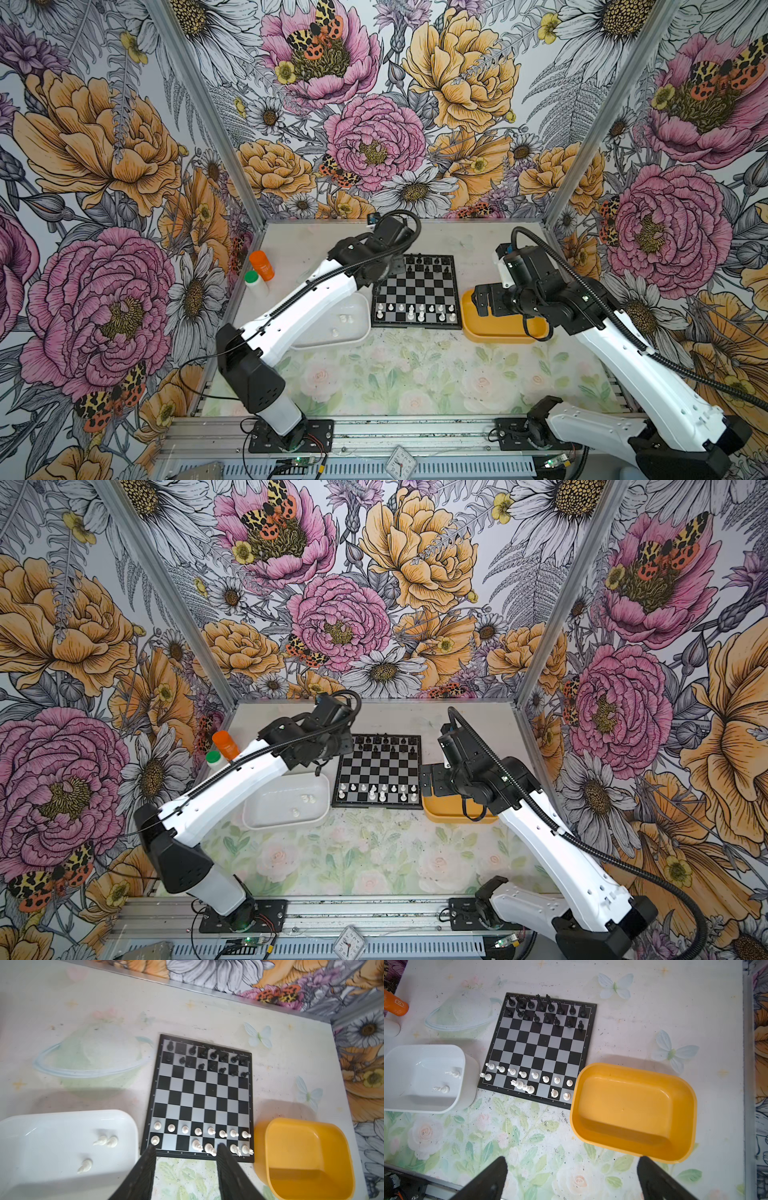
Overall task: Set up the chess pieces on the board
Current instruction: 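Swing the left gripper over the white tray while the right arm rises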
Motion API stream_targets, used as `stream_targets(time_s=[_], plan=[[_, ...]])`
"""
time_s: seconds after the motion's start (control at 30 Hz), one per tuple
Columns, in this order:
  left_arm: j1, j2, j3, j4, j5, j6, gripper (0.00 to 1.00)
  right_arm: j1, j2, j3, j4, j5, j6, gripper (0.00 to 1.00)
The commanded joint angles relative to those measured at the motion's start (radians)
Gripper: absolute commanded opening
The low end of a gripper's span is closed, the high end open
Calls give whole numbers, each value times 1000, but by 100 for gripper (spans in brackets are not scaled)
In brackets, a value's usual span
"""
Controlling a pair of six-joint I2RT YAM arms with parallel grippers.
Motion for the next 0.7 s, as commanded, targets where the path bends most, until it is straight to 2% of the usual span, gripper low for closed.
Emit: stream_targets(time_s=[0.0,0.2,0.47,0.67], plan=[[68,-50,-153,-40,-1,-48,47,-6,45,44,72,-43,-24,100],[160,-172,-408,-38,31,-91,45,-3,155,100,127,-94,-38,100],[196,-300,-667,-36,82,-168,45,10,313,202,170,-160,-59,100],[200,-330,-750,-12,113,-188,43,21,382,250,187,-184,-64,100]])
